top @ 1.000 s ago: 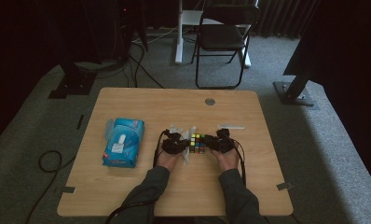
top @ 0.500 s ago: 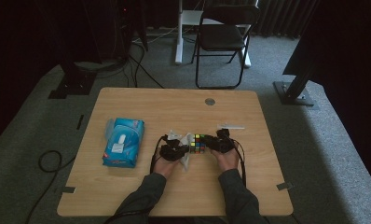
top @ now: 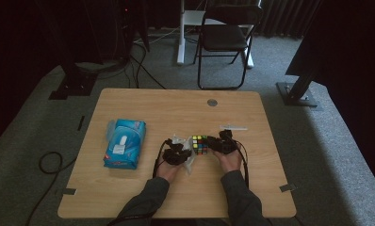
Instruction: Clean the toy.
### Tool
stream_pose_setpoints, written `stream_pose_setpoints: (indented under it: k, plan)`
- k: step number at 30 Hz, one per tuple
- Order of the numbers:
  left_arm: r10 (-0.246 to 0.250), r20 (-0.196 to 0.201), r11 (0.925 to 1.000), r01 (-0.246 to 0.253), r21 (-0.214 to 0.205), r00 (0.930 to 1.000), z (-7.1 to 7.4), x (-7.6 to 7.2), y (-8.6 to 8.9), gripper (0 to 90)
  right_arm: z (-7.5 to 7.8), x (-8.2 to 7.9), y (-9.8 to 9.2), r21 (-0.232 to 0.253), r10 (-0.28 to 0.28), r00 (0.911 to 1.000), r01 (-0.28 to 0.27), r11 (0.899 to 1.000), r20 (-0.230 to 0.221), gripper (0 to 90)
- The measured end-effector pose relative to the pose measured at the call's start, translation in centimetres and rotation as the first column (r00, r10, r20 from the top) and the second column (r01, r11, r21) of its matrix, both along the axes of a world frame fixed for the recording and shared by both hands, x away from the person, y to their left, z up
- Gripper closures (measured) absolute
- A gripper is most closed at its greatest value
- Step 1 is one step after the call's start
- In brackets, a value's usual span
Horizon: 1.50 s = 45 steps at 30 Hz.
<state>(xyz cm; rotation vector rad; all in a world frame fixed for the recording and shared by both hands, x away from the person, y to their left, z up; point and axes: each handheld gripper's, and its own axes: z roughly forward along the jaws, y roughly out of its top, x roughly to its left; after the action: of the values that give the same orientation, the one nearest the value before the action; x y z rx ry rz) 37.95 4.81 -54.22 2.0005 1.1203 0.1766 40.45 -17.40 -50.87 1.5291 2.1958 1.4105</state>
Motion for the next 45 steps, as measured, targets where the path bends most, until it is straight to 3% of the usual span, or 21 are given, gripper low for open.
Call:
stream_pose_setpoints:
  k: [1, 5, 8, 16, 20, 21, 23, 27, 32, 45]
  plan:
    - [-0.015, -0.001, 0.9995, 0.015, -0.028, 0.9999, 0.2, -0.5, 0.0, 86.6, 0.0, 0.0, 0.0, -0.001, -0.001, 1.0000, 0.001, 1.000, 0.000, 63.8]
    - [-0.034, 0.001, 0.9993, 0.034, -0.019, 0.9994, 0.2, -0.9, -0.3, 86.4, 0.0, 0.0, -0.1, 0.001, -0.005, 1.0000, 0.005, 1.000, -0.001, 63.8]
    - [-0.021, -0.012, 0.9997, 0.021, -0.017, 0.9997, -0.3, -0.6, -0.3, 86.2, 0.0, 0.0, 0.0, 0.001, -0.007, 1.0000, 0.007, 1.000, -0.002, 64.0]
    - [0.014, -0.001, 0.9999, -0.014, 0.005, 0.9999, -0.2, 0.6, -0.4, 86.0, -0.1, 0.1, -0.2, 0.011, -0.002, 1.0000, 0.002, 1.000, -0.003, 63.9]
    - [0.055, 0.026, 0.9985, -0.055, 0.006, 0.9982, 0.2, 1.6, -0.2, 85.2, -0.1, 0.2, -0.2, 0.011, 0.003, 1.0000, -0.003, 1.000, -0.005, 64.2]
    - [0.066, 0.031, 0.9978, -0.067, 0.002, 0.9973, 0.4, 1.8, -0.1, 85.3, -0.2, 0.2, -0.2, -0.011, 0.003, 1.0000, -0.003, 1.000, -0.009, 62.6]
    - [0.083, 0.040, 0.9966, -0.083, -0.005, 0.9958, 0.7, 2.0, 0.3, 85.3, -0.2, 0.2, -0.2, -0.001, 0.003, 0.9999, -0.003, 1.000, -0.015, 62.4]
    - [0.103, 0.056, 0.9946, -0.103, -0.013, 0.9931, 1.1, 2.0, 1.7, 85.4, 0.1, 0.0, 0.0, -0.055, 0.012, 0.9997, -0.011, 0.998, 0.023, 61.6]
    - [0.136, 0.064, 0.9904, -0.134, -0.036, 0.9887, 1.4, 1.9, 3.5, 85.8, 0.9, -0.4, -0.6, -0.051, -0.017, 0.9975, 0.021, 0.998, 0.068, 60.8]
    - [0.175, 0.111, 0.9834, -0.169, -0.067, 0.9783, 3.5, 1.4, 6.1, 86.0, 1.1, -0.5, -2.2, -0.076, -0.056, 0.9955, 0.062, 0.995, 0.077, 59.3]
